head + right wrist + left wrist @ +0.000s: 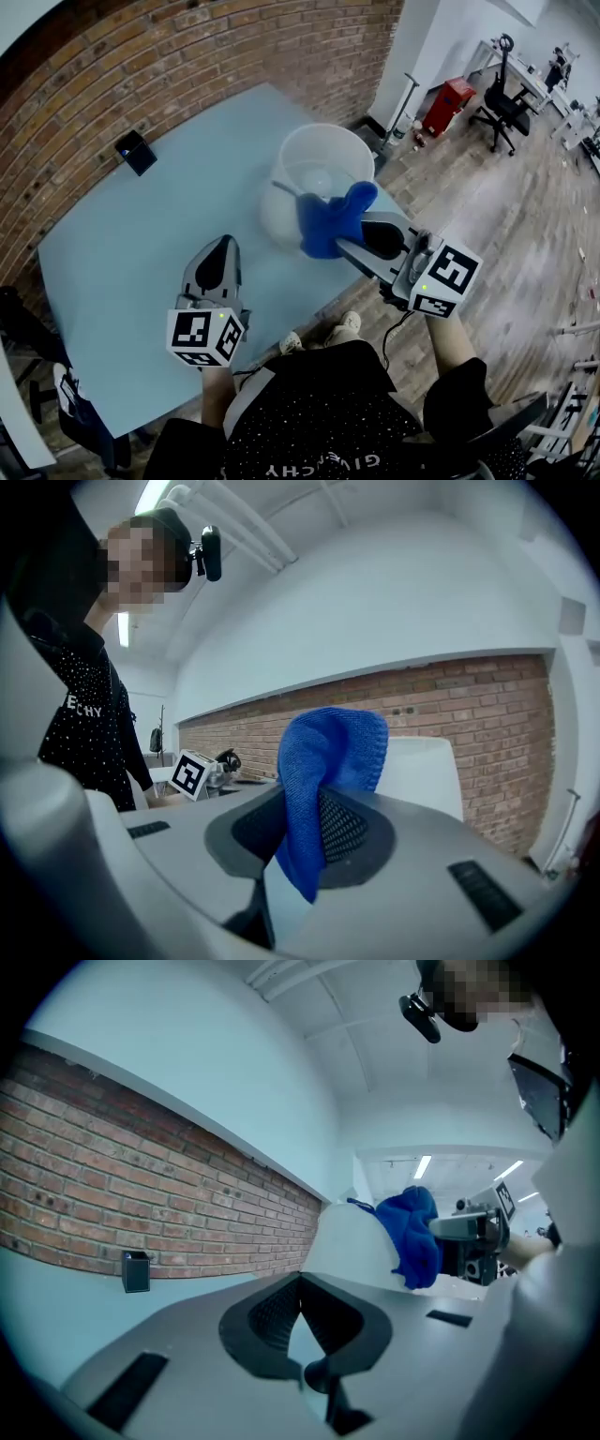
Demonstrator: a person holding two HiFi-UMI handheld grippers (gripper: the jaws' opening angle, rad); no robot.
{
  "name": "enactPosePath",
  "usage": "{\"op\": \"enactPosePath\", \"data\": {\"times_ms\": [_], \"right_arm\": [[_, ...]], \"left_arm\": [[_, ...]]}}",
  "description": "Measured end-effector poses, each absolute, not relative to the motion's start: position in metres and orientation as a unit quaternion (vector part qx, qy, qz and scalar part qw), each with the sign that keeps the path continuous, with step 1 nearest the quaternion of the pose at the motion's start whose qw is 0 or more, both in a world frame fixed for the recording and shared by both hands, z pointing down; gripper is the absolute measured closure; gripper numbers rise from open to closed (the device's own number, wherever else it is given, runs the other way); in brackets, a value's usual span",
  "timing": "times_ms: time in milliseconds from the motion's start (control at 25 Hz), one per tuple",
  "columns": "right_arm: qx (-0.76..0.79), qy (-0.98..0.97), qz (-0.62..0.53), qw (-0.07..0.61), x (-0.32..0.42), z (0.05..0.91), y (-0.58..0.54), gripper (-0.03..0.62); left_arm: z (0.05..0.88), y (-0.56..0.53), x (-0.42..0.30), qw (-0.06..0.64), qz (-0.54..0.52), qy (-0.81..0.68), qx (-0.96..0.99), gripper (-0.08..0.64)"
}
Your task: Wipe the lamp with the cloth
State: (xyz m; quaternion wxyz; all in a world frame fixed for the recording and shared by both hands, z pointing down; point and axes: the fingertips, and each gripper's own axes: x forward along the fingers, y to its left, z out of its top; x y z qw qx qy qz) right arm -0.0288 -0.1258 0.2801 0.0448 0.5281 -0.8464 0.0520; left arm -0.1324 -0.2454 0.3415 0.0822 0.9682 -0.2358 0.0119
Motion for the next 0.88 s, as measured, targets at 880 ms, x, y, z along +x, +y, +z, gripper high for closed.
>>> {"op": "enactPosePath", "data": {"times_ms": [880], "right_arm": [[0.510, -0.809, 0.281, 0.074, -0.005, 0.466, -0.071, 0.517]], "left_arm": [[0.368, -0.225, -0.113, 0.102, 0.030, -0.241, 0.965, 0.551]]}}
